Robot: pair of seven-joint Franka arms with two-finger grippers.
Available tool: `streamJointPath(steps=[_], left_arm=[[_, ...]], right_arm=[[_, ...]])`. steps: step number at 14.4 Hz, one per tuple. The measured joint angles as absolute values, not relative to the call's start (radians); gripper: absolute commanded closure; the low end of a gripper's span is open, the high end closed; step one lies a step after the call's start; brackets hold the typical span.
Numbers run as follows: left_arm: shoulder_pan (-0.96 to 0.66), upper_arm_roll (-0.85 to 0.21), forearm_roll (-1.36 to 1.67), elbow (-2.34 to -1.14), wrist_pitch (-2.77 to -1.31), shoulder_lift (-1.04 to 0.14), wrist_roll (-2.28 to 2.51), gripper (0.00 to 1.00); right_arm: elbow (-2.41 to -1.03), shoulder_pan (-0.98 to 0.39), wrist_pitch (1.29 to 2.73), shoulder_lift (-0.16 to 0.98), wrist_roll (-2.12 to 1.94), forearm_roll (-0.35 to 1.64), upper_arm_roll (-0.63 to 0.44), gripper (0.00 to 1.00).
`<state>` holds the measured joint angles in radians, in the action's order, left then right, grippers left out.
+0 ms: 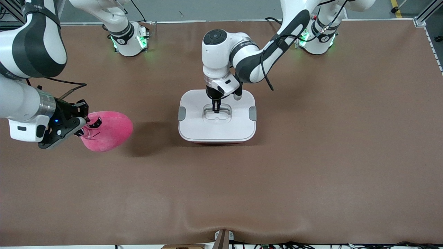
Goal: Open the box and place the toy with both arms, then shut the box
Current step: 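Lift the lid off with the left gripper while the right gripper carries the toy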
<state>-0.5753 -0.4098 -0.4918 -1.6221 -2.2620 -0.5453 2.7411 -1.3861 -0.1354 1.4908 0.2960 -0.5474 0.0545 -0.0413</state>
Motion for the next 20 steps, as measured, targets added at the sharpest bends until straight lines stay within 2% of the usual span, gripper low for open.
streamJointPath(steps=[12, 20], left_arm=[[-0.575, -0.412, -0.492, -1.608, -2.247, -0.498, 2.741, 1.00], [-0.536, -0.409, -0.483, -1.597, -2.212, -0.438, 2.689, 1.00]], right_arm=[[-1.379, -0.141, 1.491, 0.296, -0.646, 0.055, -0.039, 1.00], [-1.316, -0.199, 1.446, 0.285, -0.736, 0.099, 0.005, 1.00]])
